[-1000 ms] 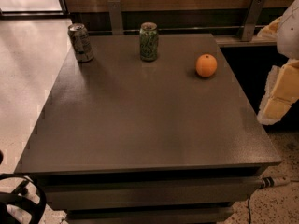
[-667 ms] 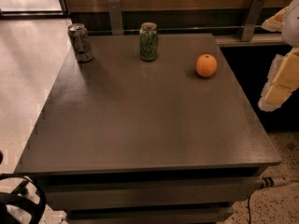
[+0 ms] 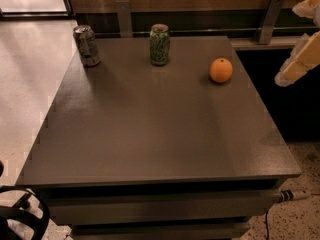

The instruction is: Pick orange

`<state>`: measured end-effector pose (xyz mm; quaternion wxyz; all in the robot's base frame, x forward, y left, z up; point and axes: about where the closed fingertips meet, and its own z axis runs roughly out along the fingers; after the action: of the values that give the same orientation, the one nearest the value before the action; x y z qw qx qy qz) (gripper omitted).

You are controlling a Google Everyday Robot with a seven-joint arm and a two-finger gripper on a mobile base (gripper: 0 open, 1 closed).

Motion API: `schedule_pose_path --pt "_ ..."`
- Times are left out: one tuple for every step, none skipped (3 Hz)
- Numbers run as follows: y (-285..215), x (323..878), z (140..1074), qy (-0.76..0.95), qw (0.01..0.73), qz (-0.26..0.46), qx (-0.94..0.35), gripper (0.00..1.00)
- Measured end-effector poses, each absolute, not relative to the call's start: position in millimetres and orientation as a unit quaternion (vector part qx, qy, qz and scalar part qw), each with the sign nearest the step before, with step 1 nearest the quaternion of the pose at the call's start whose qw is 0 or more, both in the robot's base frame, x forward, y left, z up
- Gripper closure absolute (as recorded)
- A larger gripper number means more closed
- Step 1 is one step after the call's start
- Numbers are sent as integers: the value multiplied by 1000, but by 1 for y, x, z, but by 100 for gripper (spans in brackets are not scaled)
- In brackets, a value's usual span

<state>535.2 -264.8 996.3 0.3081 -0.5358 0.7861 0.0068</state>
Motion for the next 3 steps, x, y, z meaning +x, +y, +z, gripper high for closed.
schedule_pose_path --pt "-278 558 978 802 340 38 -489 0" --pt "-285 572 954 818 352 61 -452 0" --pt "-285 573 953 818 353 61 -451 0"
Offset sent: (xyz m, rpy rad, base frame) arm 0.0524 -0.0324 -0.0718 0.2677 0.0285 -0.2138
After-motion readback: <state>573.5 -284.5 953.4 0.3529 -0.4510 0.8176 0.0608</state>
